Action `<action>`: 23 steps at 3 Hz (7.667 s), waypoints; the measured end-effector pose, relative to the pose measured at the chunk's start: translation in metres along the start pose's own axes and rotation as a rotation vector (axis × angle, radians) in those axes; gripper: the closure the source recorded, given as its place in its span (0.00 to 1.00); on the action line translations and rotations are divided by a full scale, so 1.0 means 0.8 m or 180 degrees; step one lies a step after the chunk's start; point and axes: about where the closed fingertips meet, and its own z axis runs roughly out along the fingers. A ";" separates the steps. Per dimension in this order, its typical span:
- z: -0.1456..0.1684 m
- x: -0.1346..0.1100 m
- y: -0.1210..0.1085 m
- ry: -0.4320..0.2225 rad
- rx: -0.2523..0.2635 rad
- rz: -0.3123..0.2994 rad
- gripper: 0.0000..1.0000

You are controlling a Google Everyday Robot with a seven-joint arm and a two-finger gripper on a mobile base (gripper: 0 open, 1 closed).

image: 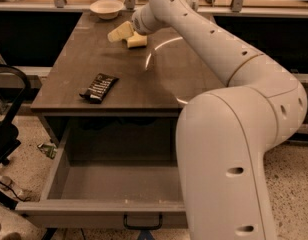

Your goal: Place sponge into top drawer

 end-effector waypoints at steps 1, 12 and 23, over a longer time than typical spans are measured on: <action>0.014 0.002 -0.008 0.0064 0.0073 -0.0087 0.00; -0.341 0.005 -0.070 -0.0107 0.1049 -0.0600 1.00; -0.349 0.505 0.145 0.1113 -0.1216 -0.2278 1.00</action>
Offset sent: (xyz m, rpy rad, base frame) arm 0.0409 -0.0218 -0.0282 -0.0662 0.0460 -0.0459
